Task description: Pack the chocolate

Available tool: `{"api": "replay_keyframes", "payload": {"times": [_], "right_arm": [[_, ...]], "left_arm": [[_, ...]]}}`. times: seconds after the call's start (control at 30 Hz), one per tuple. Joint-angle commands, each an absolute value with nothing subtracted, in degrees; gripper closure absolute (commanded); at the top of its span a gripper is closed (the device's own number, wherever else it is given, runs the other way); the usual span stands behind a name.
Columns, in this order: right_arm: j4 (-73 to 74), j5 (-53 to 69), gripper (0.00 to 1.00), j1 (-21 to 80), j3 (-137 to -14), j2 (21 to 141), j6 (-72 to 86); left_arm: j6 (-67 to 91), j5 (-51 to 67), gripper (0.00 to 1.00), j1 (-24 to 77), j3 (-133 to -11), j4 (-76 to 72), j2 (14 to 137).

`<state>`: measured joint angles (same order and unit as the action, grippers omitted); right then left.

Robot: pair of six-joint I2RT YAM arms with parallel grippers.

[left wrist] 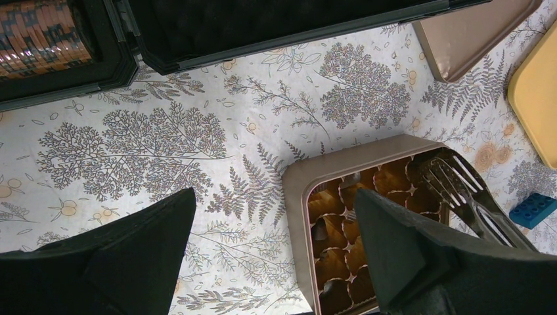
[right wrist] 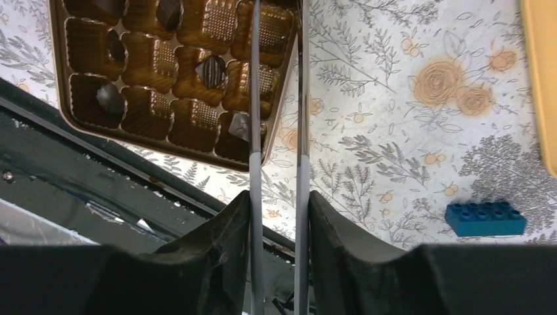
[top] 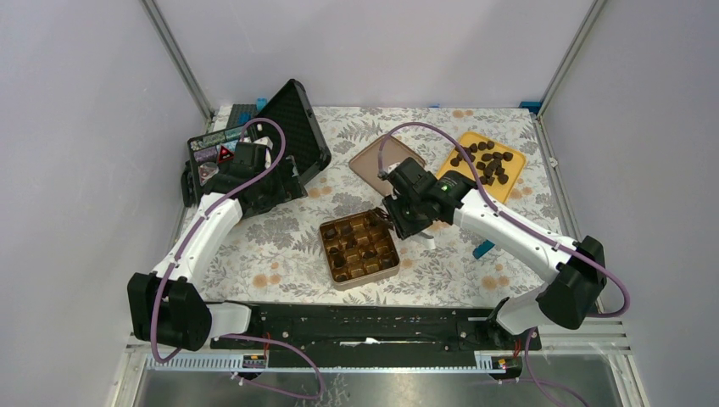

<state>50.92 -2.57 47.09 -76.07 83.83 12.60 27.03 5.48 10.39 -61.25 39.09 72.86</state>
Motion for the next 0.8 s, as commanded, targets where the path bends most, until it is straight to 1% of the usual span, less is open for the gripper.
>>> {"api": "replay_keyframes", "payload": {"times": [0.0,0.07,0.13,0.27,0.4,0.5,0.63,0.77], "right_arm": [[48.6,-7.7,0.65,47.6,-77.6,80.8,12.7],[47.4,-12.3,0.73,47.6,-77.6,79.0,13.1],[46.9,-17.1,0.78,47.0,-77.8,77.9,13.1],[45.2,-21.0,0.83,40.0,-76.0,75.7,13.7],[40.8,-21.3,0.83,27.1,-71.4,71.4,15.4],[39.7,-20.5,0.80,20.0,-69.5,70.3,16.6],[39.5,-20.2,0.77,13.2,-66.8,71.3,17.6],[37.8,-18.3,0.70,8.8,-64.4,72.3,18.4]], "left_arm": [[26.8,5.7,0.01,10.1,-62.7,37.4,72.9],[26.7,5.6,0.01,10.1,-62.8,37.4,73.0],[26.8,5.8,0.01,10.1,-62.8,37.4,73.1],[27.1,6.0,0.01,10.1,-62.7,37.4,72.9],[26.9,5.7,0.01,10.1,-62.4,37.4,72.6],[26.8,5.6,0.01,10.1,-62.3,37.4,72.4],[26.7,5.8,0.01,10.1,-62.4,37.4,72.6],[26.6,6.0,0.01,10.1,-62.0,37.4,72.6]]}}
